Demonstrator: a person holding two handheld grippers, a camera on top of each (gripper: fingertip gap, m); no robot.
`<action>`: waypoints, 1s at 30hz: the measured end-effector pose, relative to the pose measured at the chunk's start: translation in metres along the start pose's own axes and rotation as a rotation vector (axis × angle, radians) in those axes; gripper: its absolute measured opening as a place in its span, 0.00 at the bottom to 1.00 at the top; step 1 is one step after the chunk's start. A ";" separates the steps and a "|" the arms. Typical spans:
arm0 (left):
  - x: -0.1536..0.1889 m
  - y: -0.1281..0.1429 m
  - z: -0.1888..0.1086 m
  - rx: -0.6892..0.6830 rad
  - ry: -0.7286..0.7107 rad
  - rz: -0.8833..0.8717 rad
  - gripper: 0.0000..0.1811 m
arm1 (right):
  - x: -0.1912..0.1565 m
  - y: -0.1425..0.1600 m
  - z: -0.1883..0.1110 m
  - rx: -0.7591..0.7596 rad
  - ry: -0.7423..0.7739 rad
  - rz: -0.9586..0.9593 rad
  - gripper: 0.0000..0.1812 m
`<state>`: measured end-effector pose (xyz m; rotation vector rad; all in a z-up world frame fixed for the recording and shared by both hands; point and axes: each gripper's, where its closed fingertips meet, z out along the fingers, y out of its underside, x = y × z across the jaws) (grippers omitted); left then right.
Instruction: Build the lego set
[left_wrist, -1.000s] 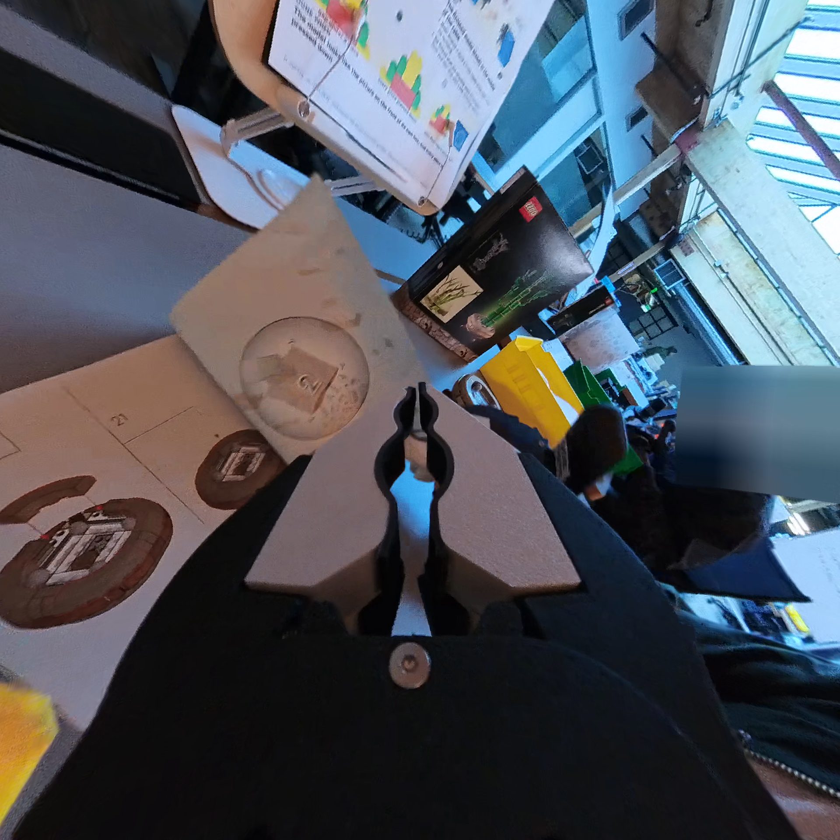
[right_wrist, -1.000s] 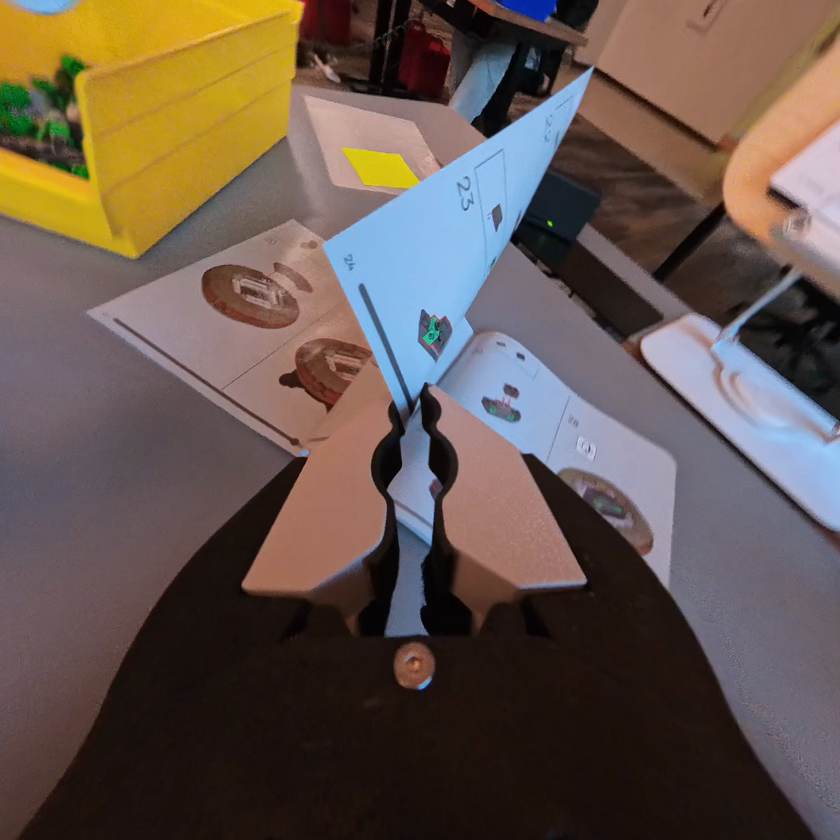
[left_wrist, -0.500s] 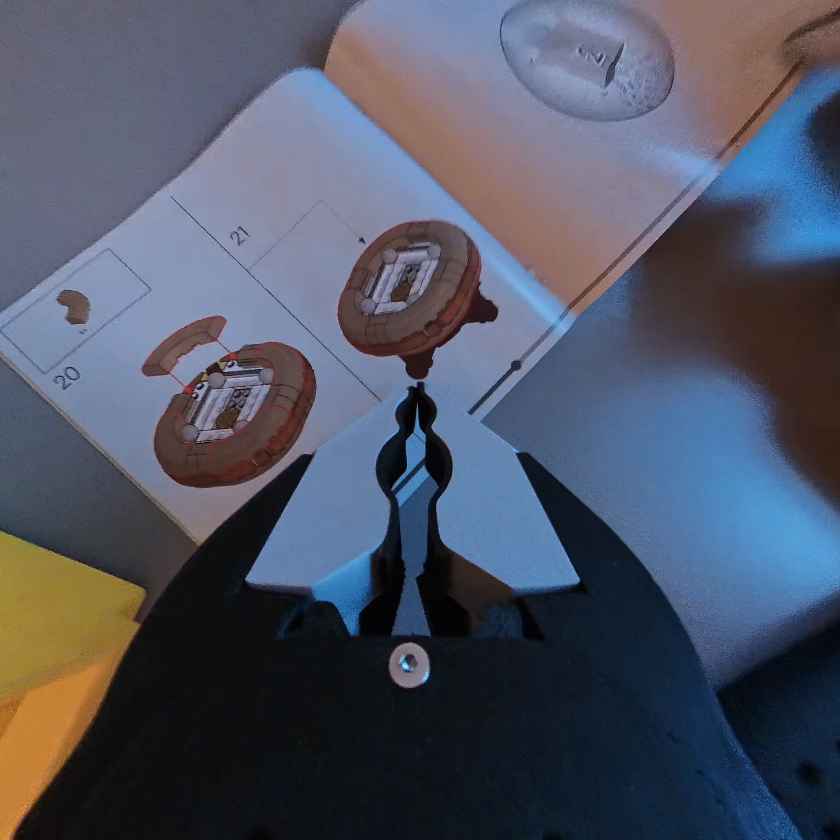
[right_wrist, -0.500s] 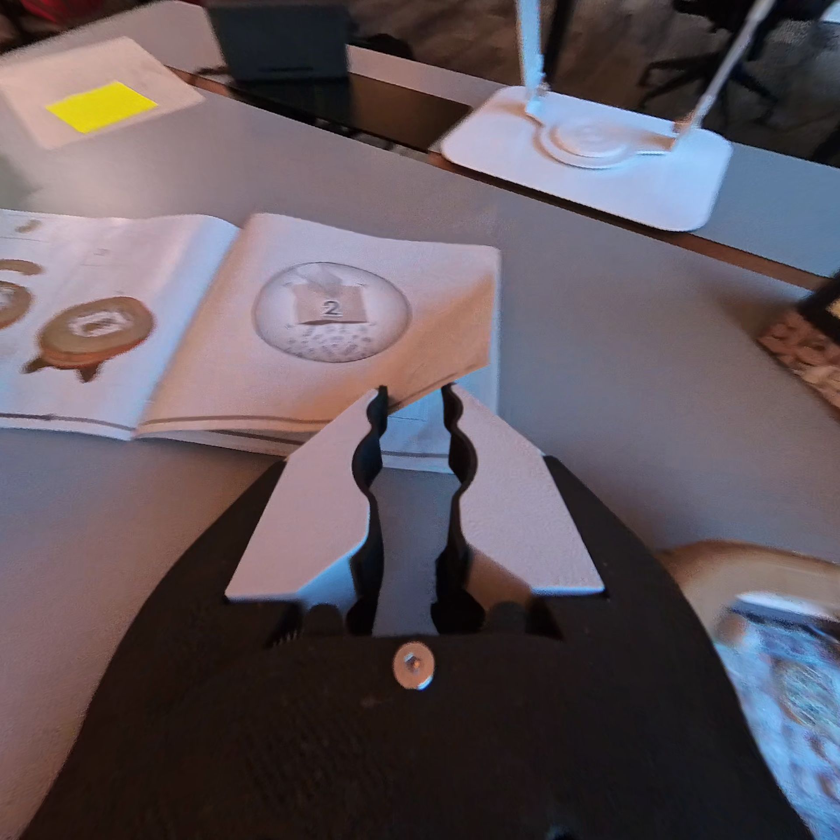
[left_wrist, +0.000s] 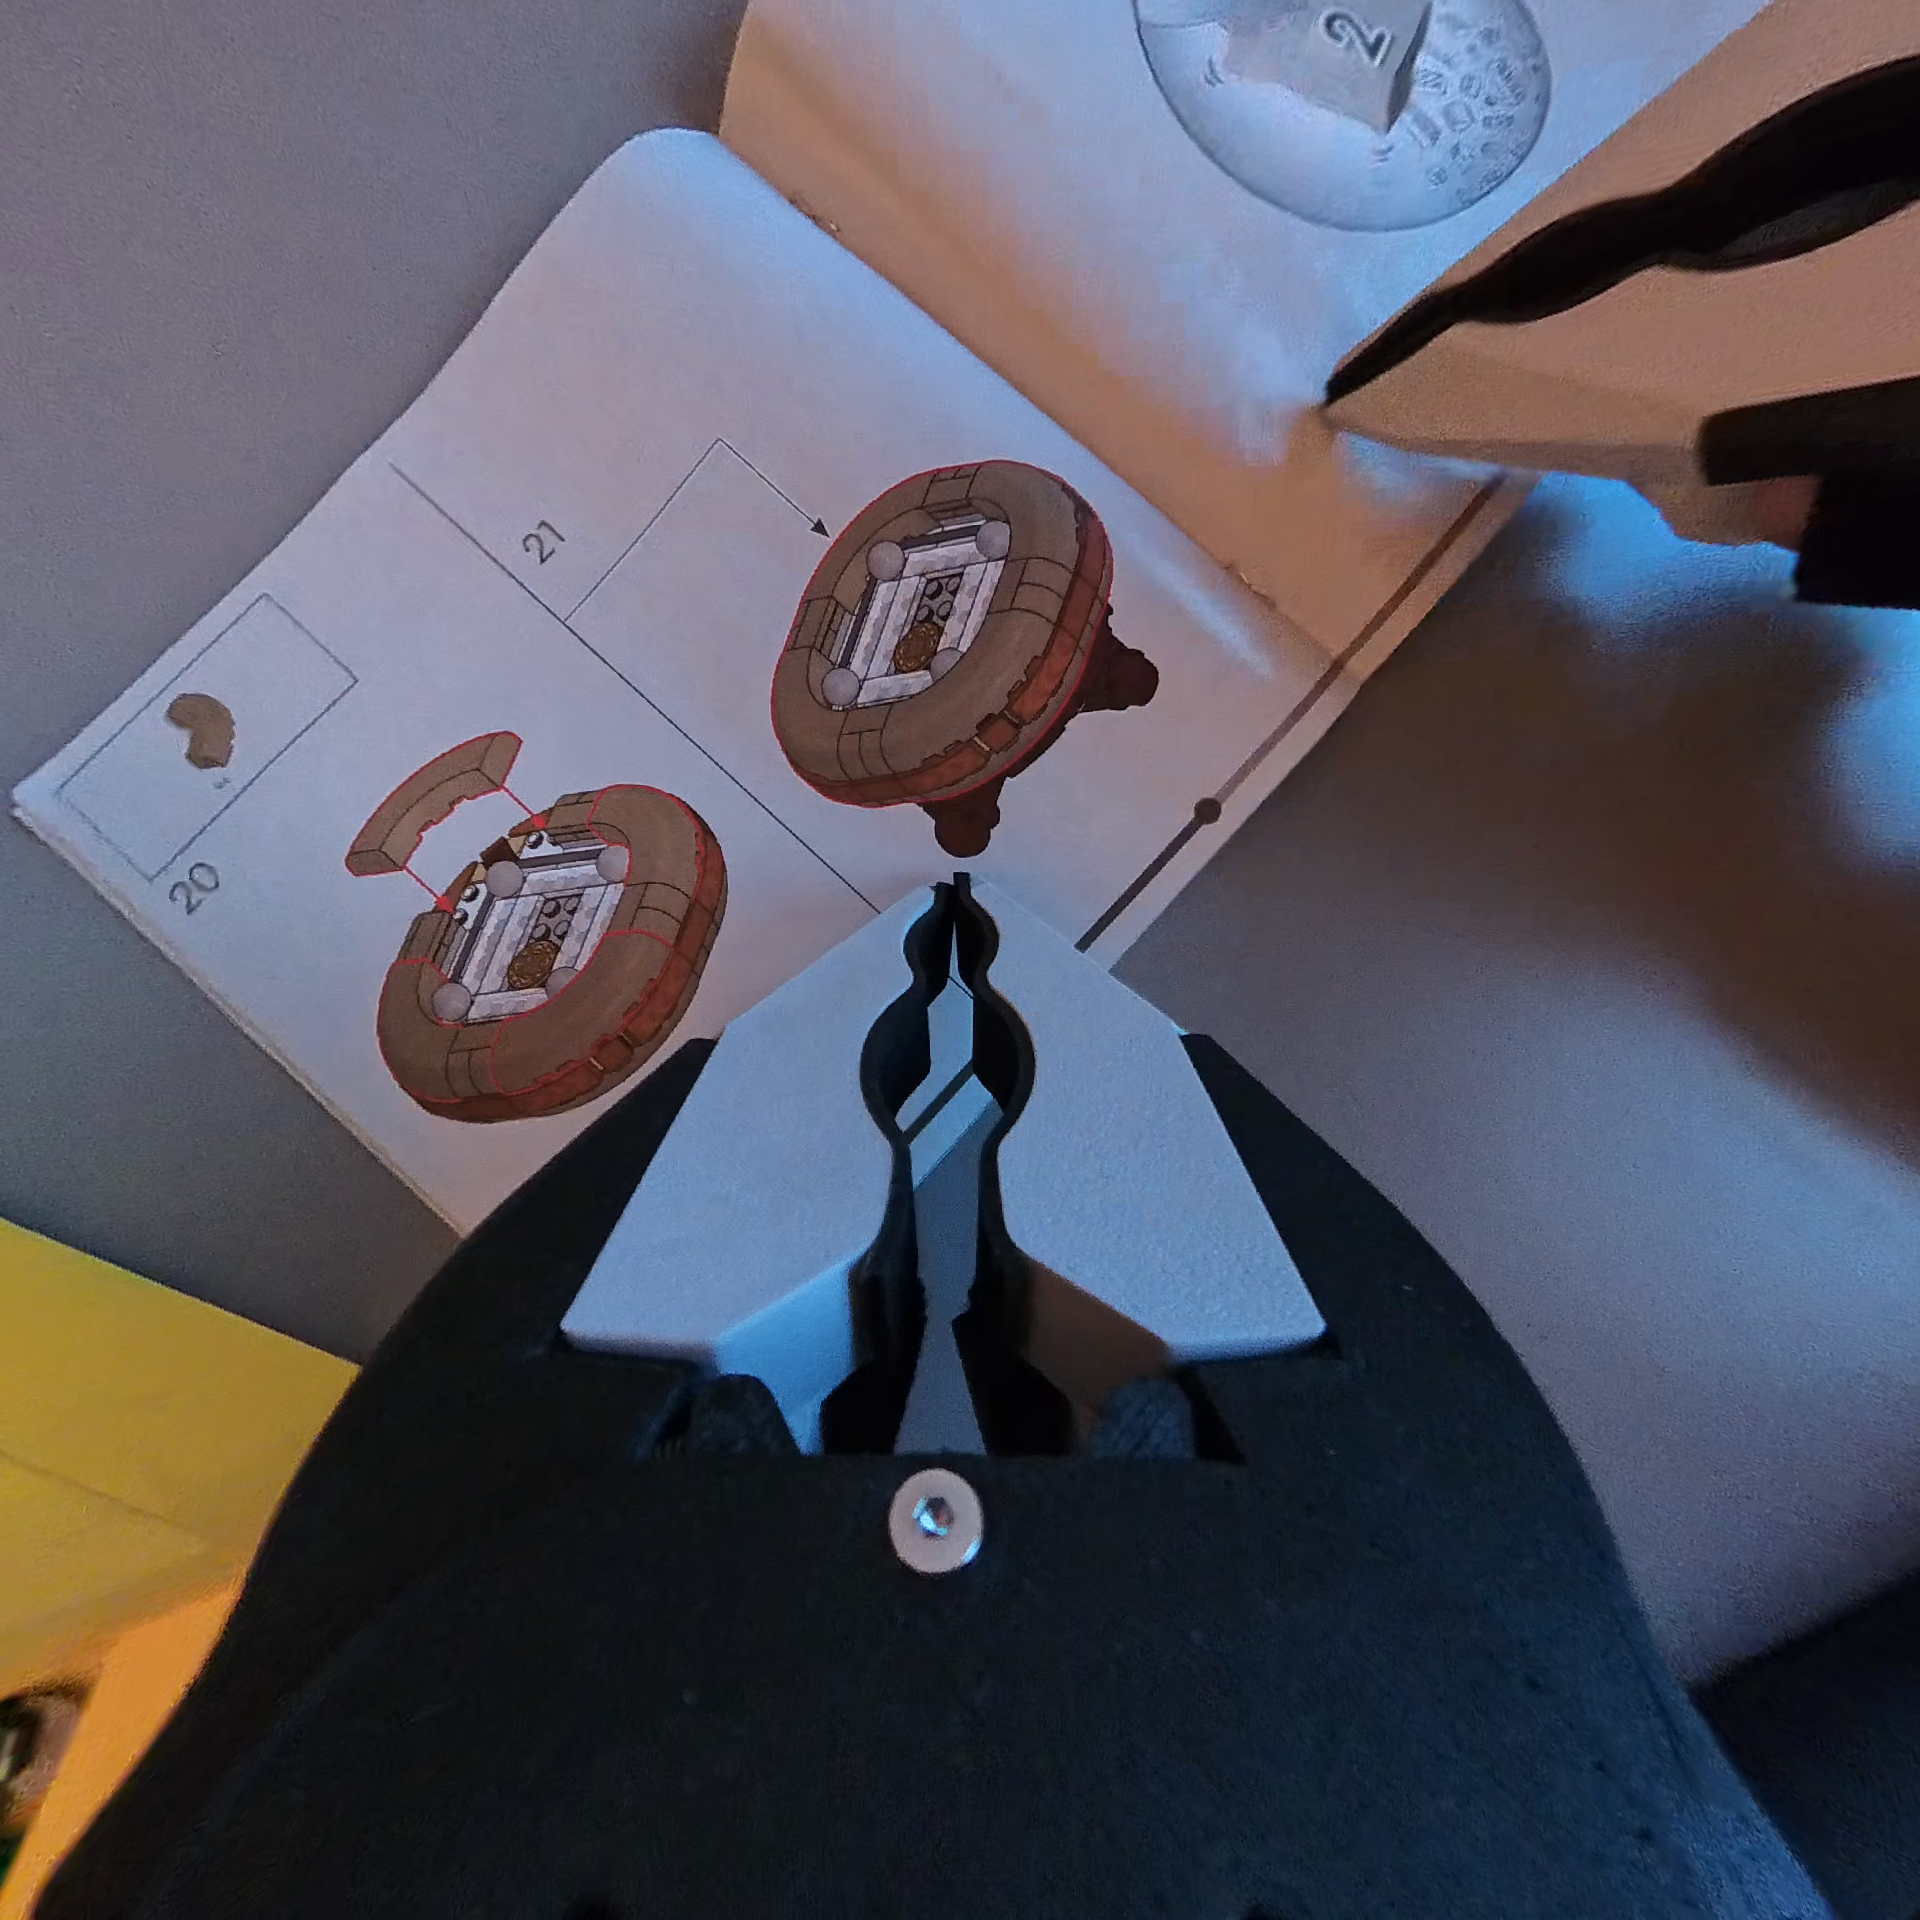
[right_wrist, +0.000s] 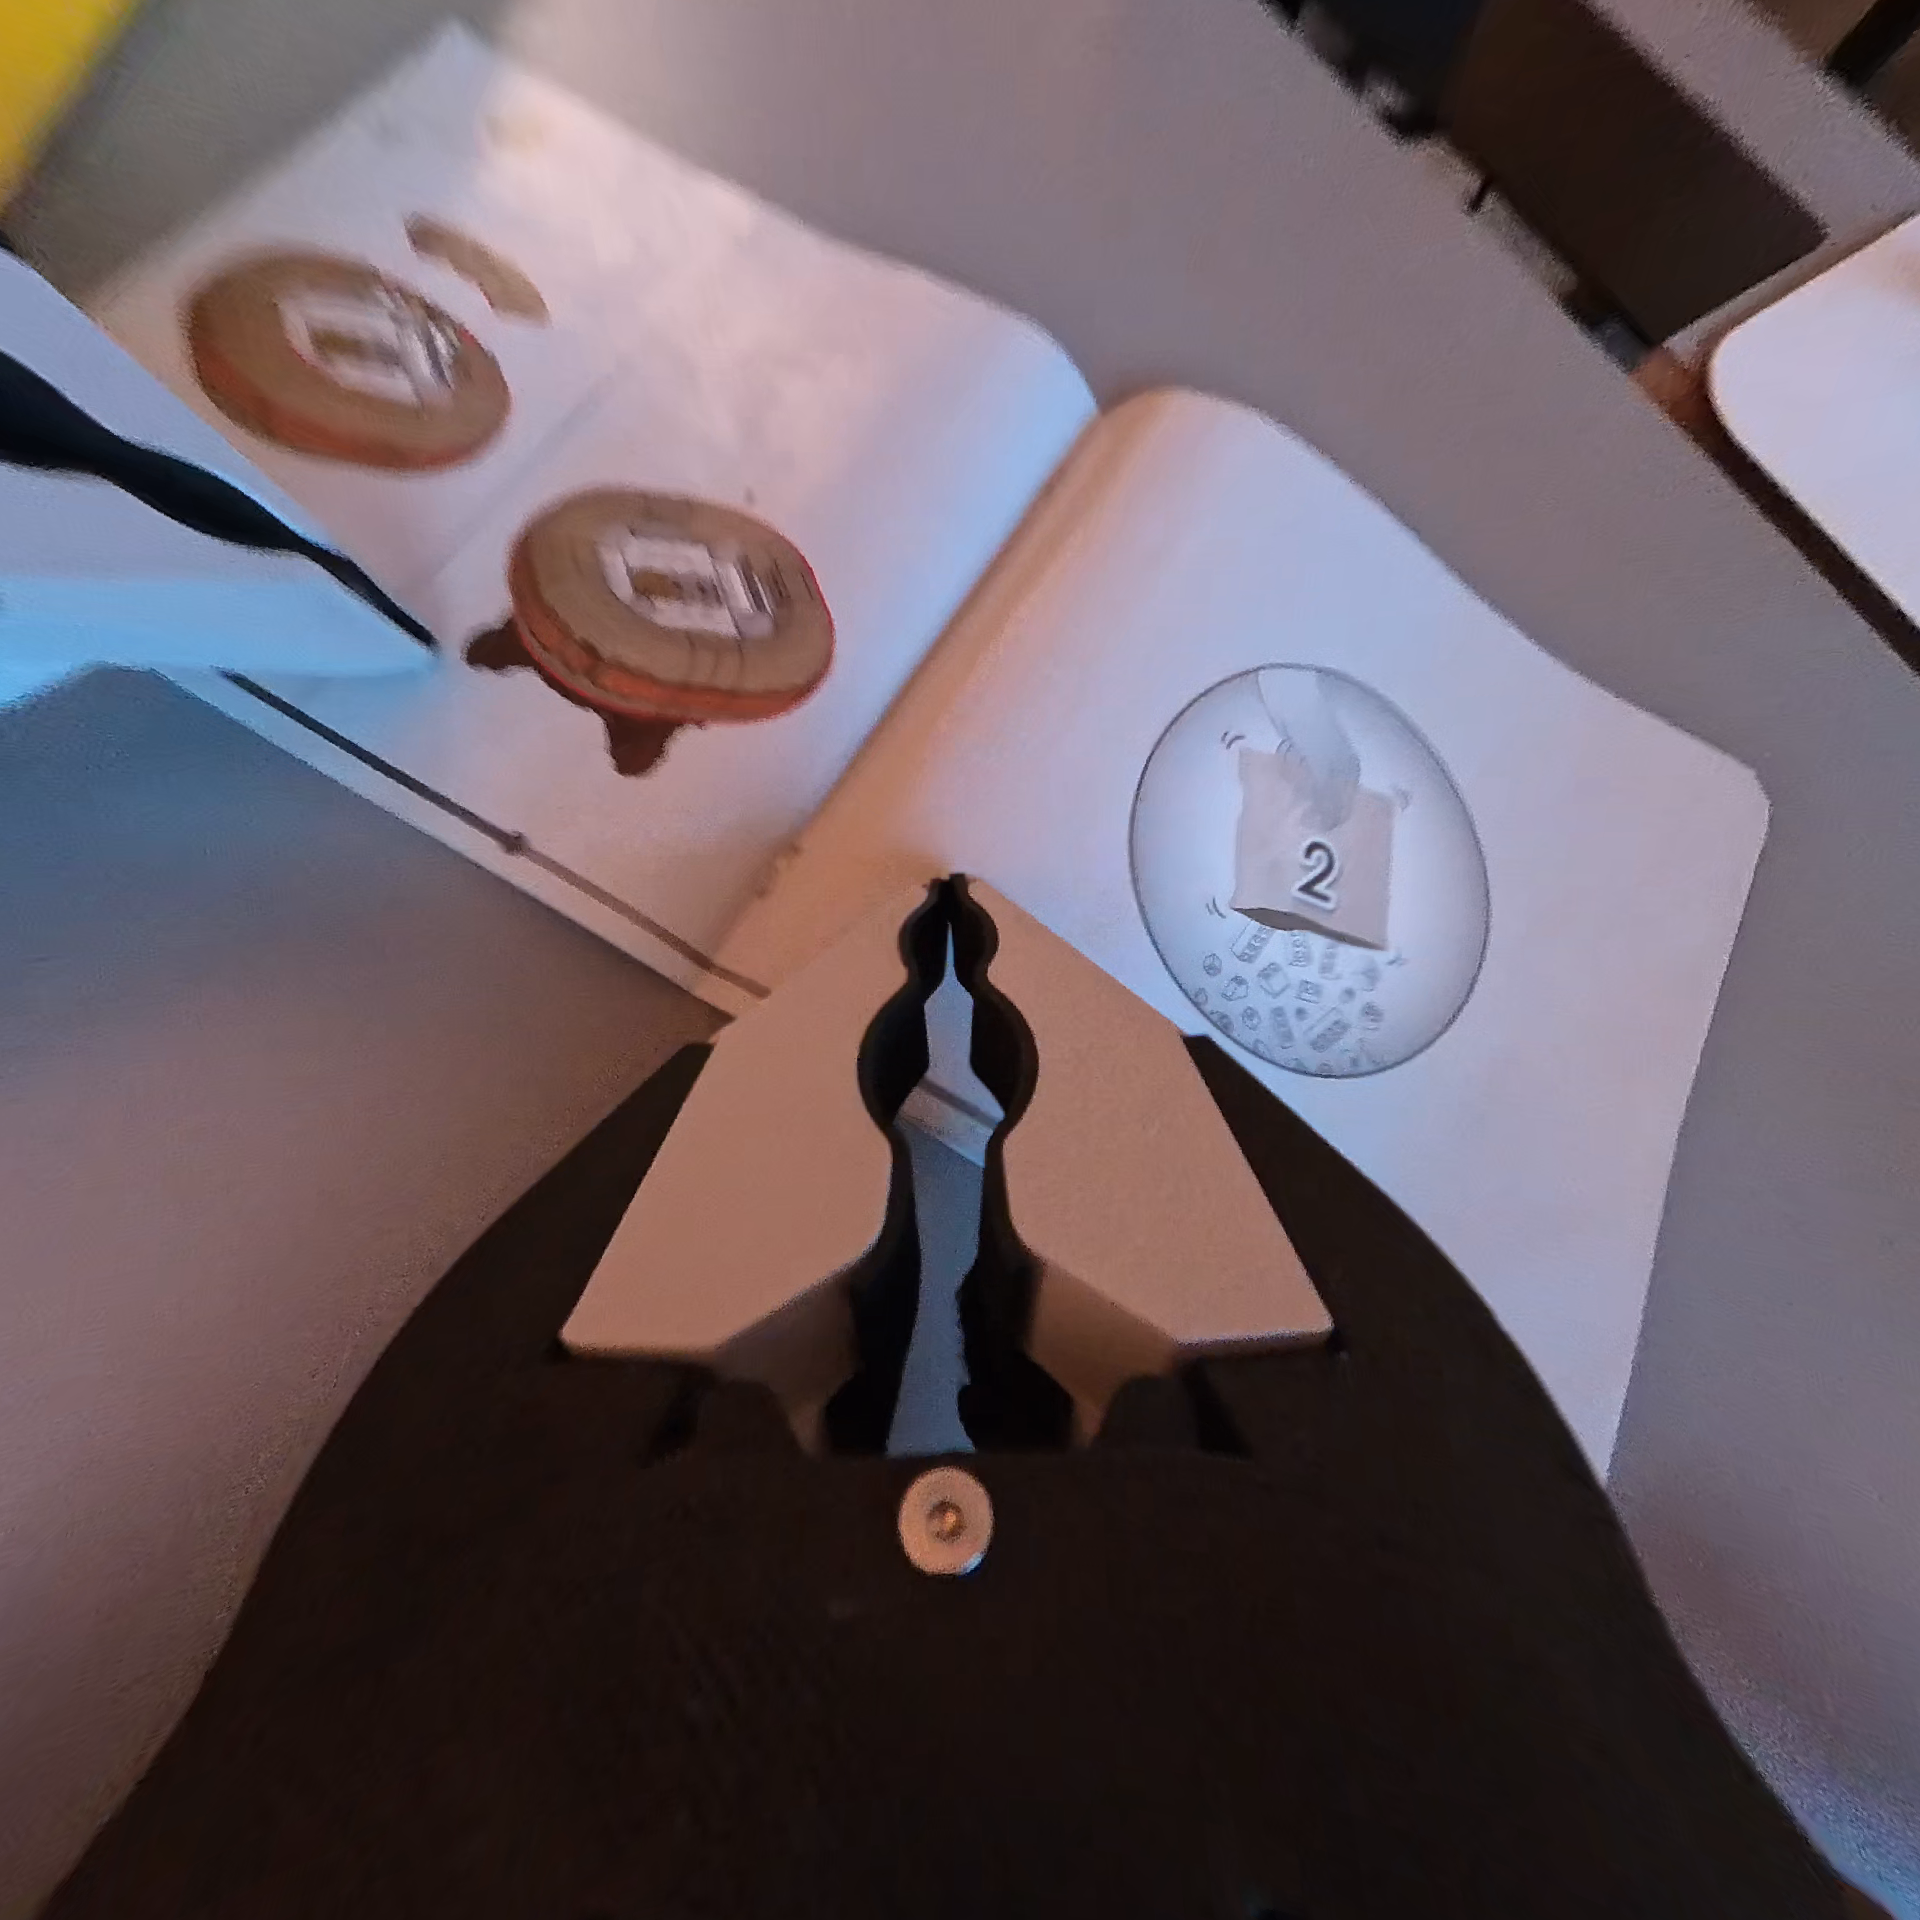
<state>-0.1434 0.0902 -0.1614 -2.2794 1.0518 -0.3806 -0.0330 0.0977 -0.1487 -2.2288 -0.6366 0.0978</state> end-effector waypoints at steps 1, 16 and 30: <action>-0.001 -0.002 0.002 -0.001 -0.011 0.012 0.00 | 0.002 0.007 0.006 -0.065 -0.010 -0.005 0.00; -0.016 -0.033 0.022 0.057 -0.045 0.074 0.00 | 0.127 -0.073 -0.167 0.370 0.474 -0.108 0.13; 0.046 -0.056 0.027 0.128 -0.013 0.287 0.33 | 0.114 0.157 -0.228 0.254 0.421 0.324 0.46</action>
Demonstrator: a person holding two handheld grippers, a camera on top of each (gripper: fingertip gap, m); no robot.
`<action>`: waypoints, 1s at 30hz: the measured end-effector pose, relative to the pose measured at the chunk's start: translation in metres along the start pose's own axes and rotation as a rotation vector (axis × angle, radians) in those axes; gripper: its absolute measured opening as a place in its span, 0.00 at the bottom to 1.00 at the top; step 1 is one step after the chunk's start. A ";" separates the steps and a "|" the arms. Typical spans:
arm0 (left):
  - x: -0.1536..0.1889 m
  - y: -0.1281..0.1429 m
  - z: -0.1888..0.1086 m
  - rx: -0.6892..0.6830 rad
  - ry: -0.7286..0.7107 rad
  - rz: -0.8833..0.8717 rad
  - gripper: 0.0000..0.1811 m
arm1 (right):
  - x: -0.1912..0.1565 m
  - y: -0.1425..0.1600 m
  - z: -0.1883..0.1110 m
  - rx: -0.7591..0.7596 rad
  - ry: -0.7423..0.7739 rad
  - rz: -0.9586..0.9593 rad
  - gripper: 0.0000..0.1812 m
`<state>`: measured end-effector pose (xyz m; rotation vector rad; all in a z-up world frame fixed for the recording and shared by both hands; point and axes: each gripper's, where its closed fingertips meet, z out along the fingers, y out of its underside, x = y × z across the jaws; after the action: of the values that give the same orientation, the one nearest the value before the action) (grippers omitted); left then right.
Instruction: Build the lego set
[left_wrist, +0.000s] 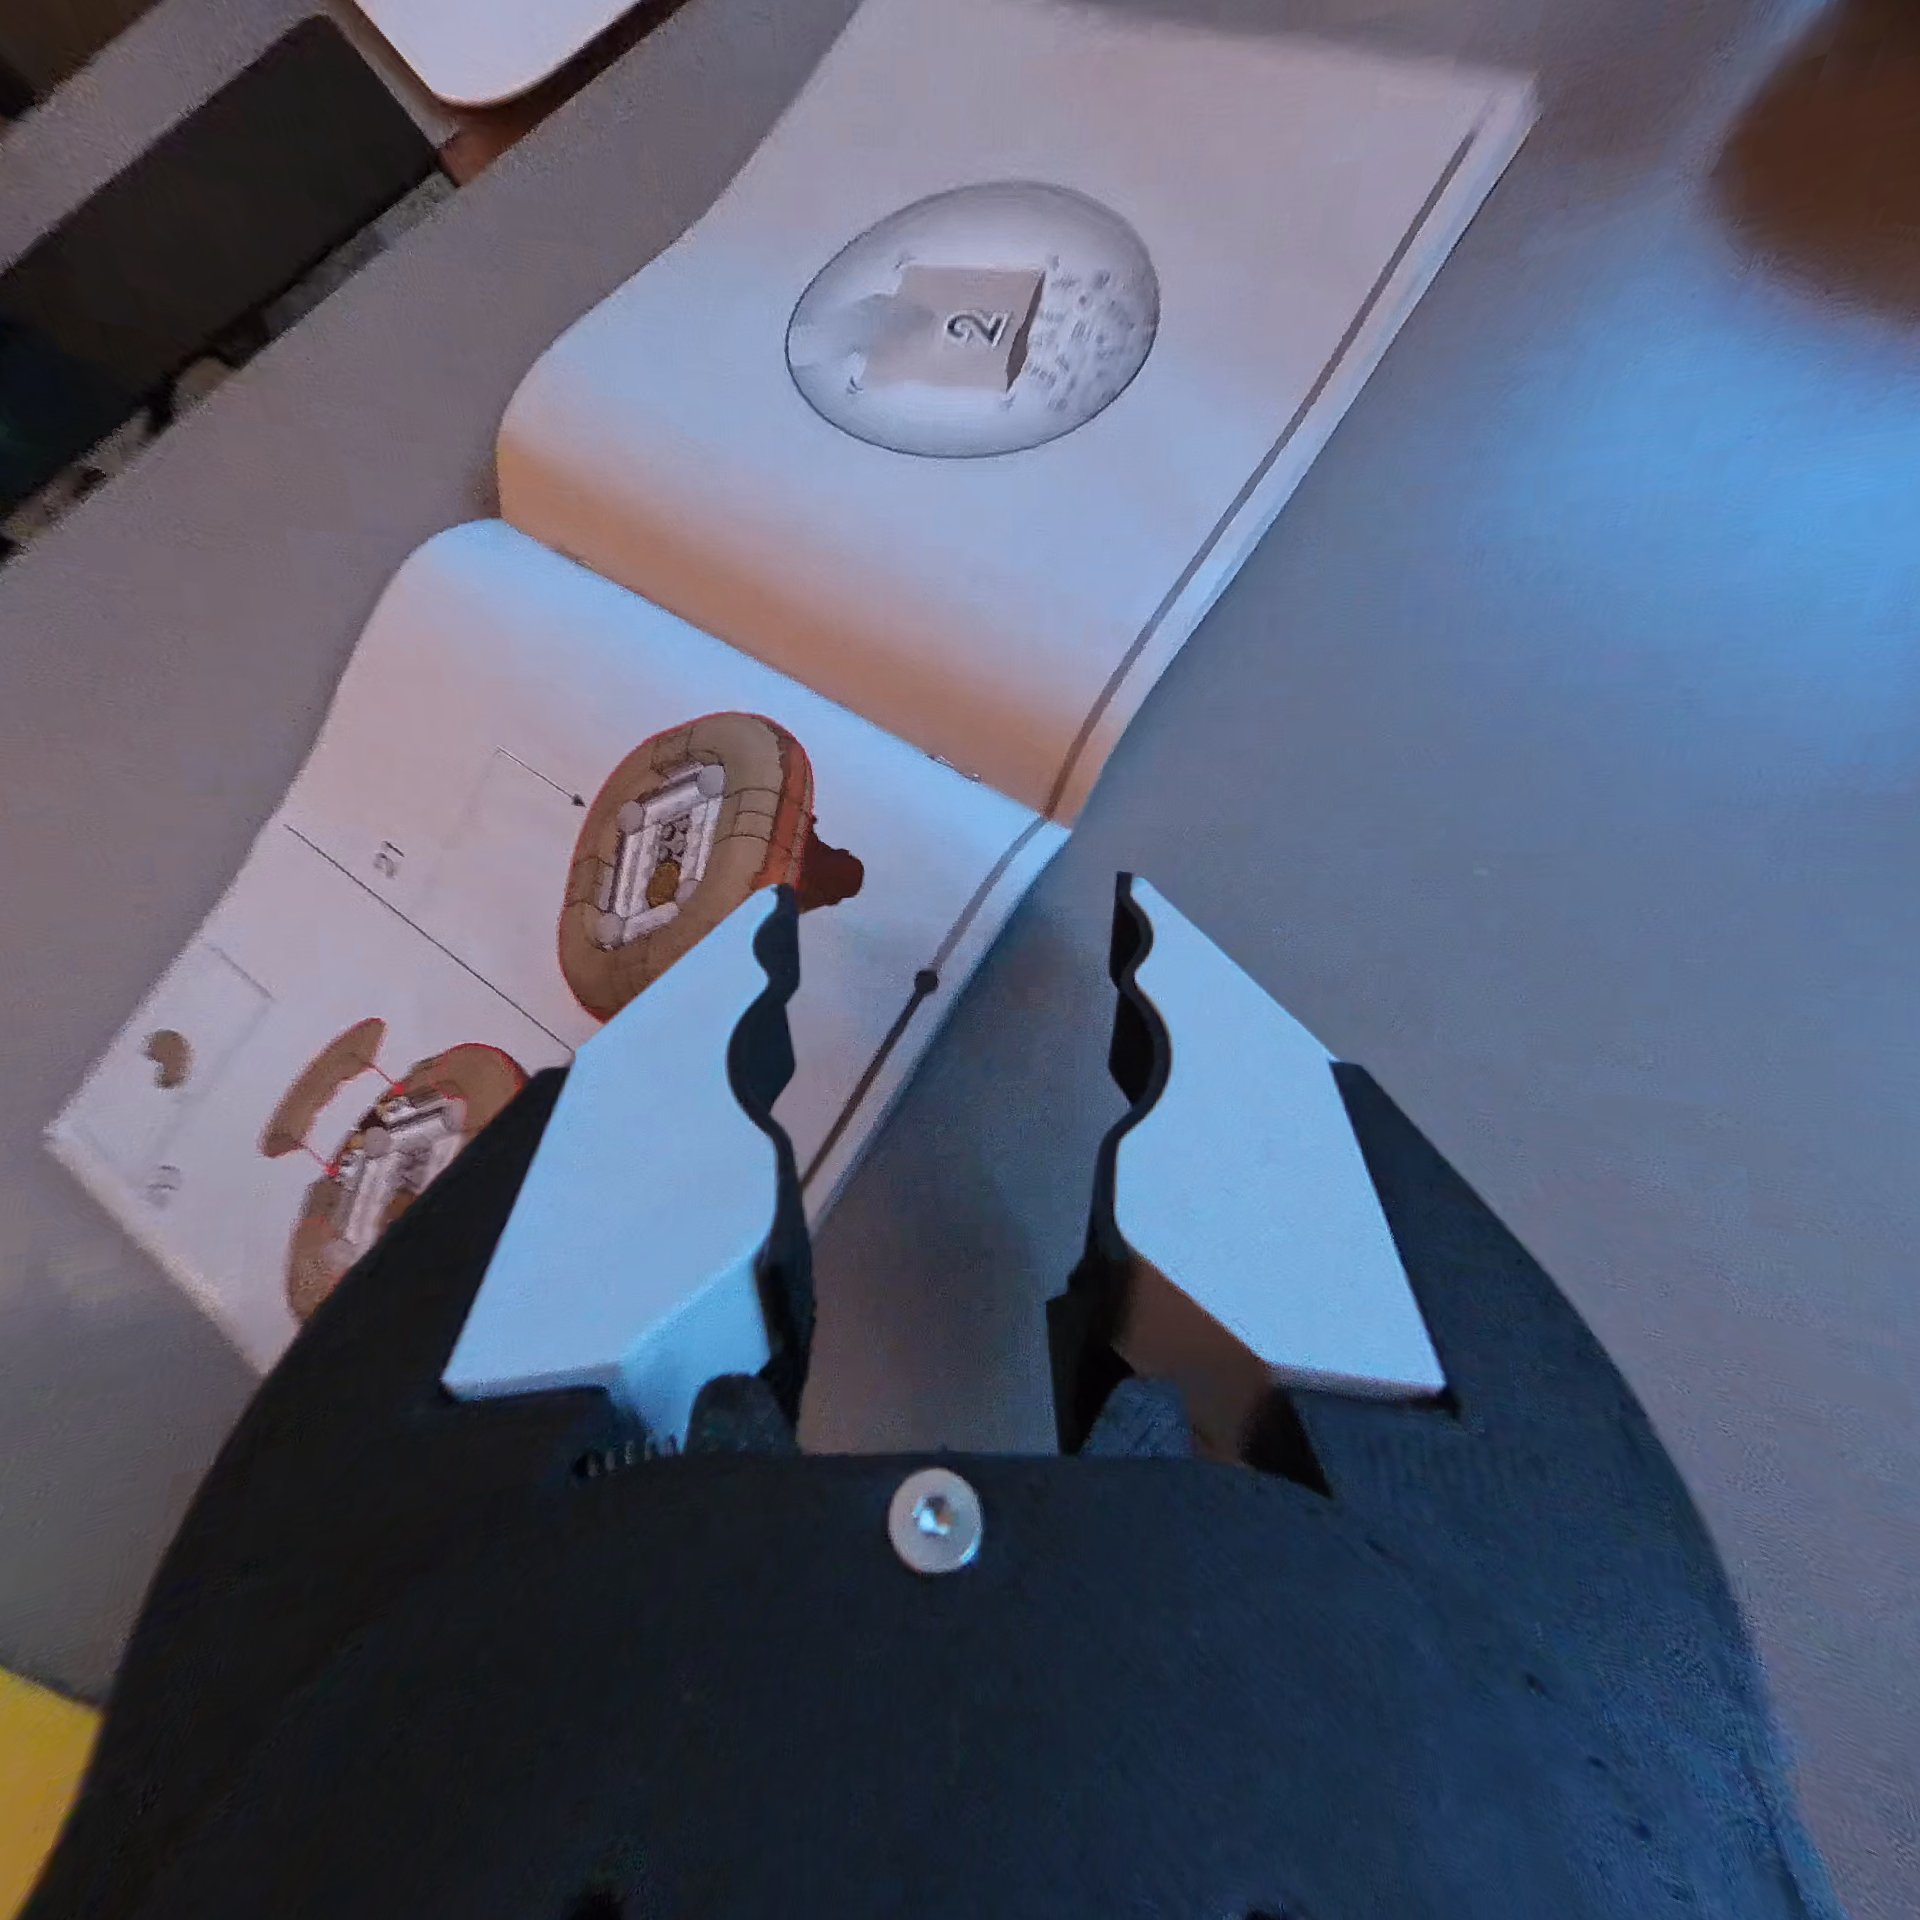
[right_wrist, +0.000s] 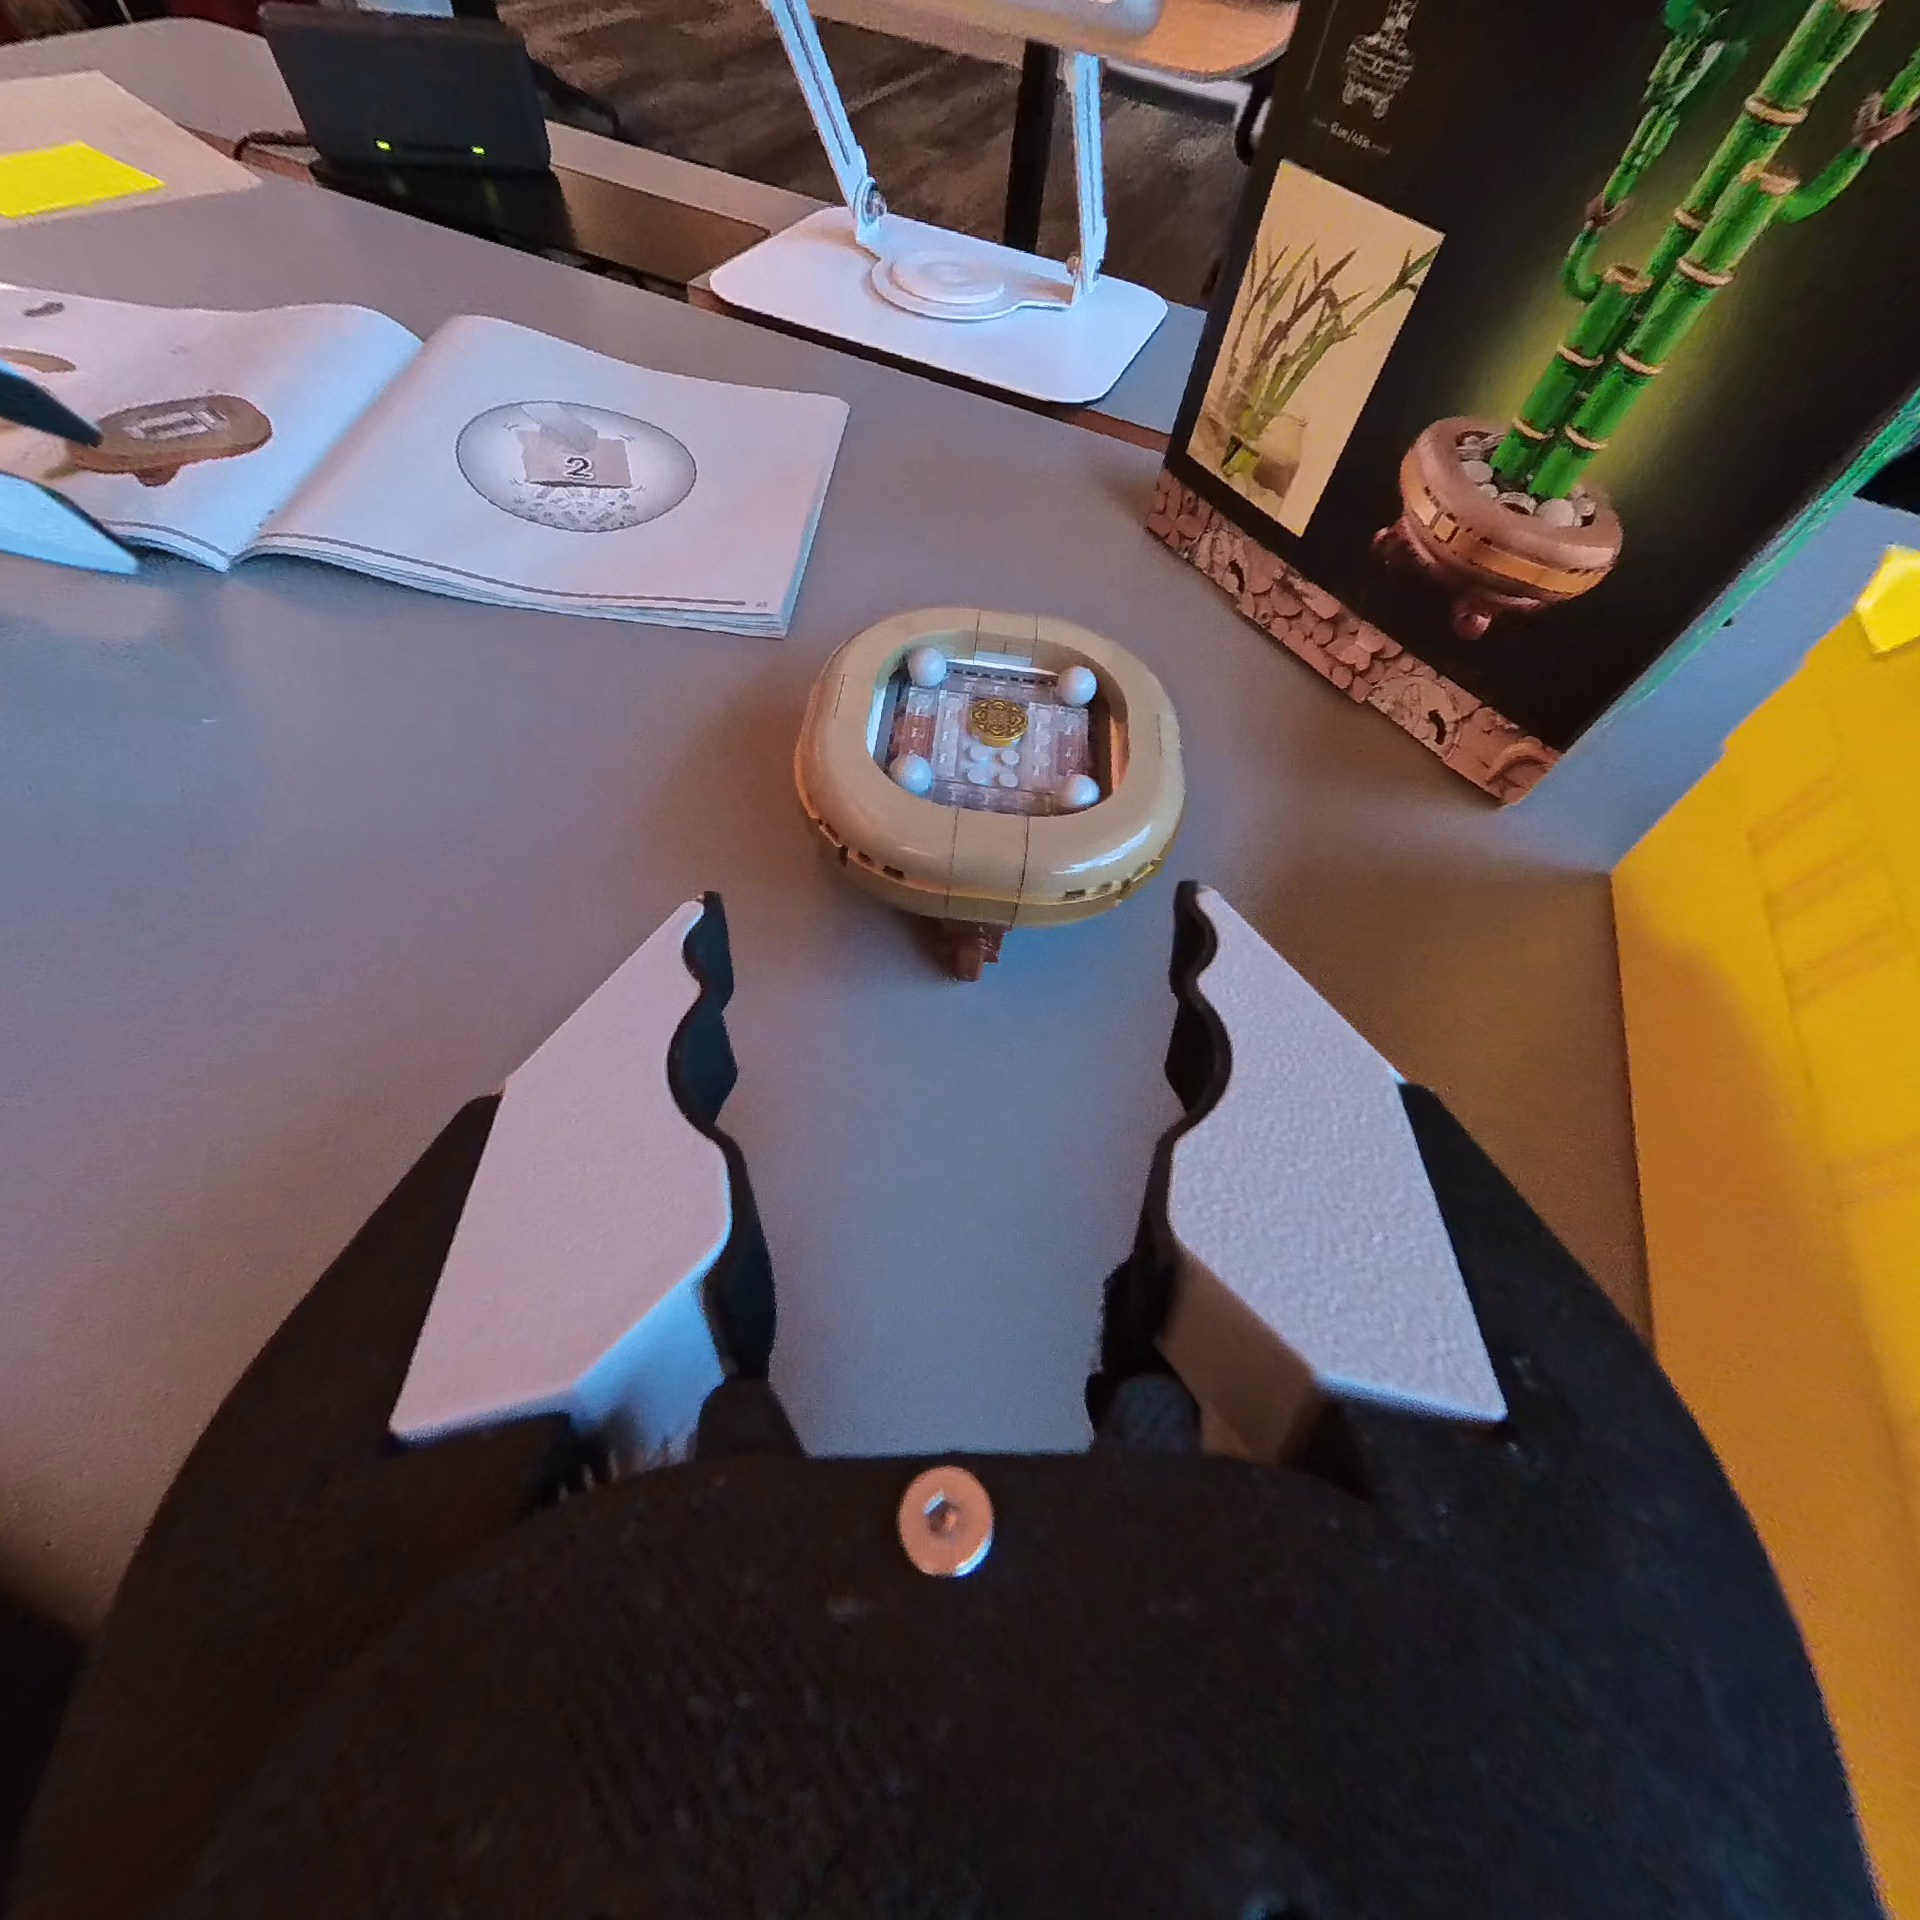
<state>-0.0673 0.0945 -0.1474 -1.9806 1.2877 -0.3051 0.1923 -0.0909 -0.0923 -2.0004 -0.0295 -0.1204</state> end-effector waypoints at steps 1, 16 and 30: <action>-0.001 0.000 0.005 -0.006 -0.029 0.029 0.32 | -0.001 0.000 0.000 0.000 0.005 -0.009 0.46; -0.041 -0.015 -0.006 0.113 -0.089 -0.177 0.27 | 0.005 0.015 0.000 0.018 0.045 -0.095 0.45; -0.103 -0.042 -0.204 0.960 -0.412 -0.340 0.19 | 0.006 0.014 0.050 -0.097 -0.024 -0.069 0.39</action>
<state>-0.2000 0.1008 0.0434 -1.2991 0.3864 -0.5236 0.2027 -0.0517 -0.1254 -2.0983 -0.1104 -0.1445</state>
